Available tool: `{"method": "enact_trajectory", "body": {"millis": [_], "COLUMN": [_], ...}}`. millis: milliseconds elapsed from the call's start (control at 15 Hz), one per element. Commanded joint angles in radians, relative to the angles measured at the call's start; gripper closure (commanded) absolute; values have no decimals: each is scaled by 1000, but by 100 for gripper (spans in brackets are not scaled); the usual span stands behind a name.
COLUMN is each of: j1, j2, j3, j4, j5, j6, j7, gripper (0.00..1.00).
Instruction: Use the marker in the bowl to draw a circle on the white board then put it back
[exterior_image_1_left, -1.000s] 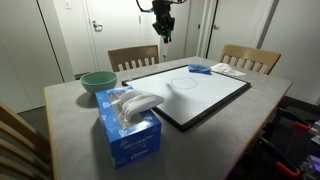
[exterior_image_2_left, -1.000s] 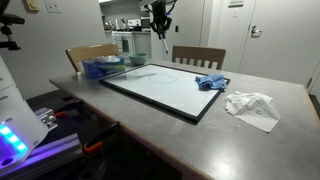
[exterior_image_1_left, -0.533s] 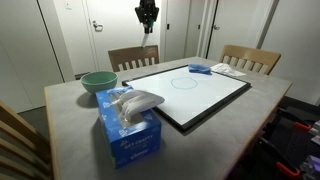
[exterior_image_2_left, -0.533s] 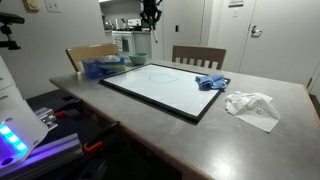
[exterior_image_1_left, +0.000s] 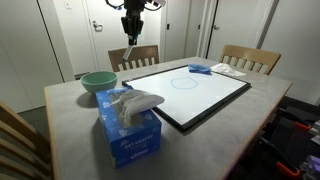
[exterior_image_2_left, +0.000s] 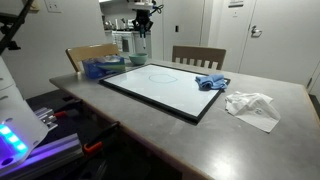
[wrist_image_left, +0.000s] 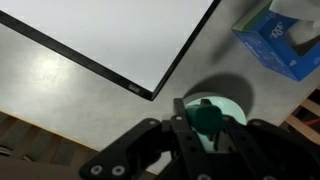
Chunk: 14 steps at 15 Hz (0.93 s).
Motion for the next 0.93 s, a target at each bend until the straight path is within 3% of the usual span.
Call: {"method": "enact_trajectory", "body": {"millis": [0, 533, 867], "j1": [2, 48, 87], "j2": [101, 277, 376], "j3": [27, 67, 37], "j4": [115, 331, 420], "j5": [18, 11, -19], "j6": [-30, -40, -22], "j7": [-88, -209, -191], "gripper": [95, 95, 95]}}
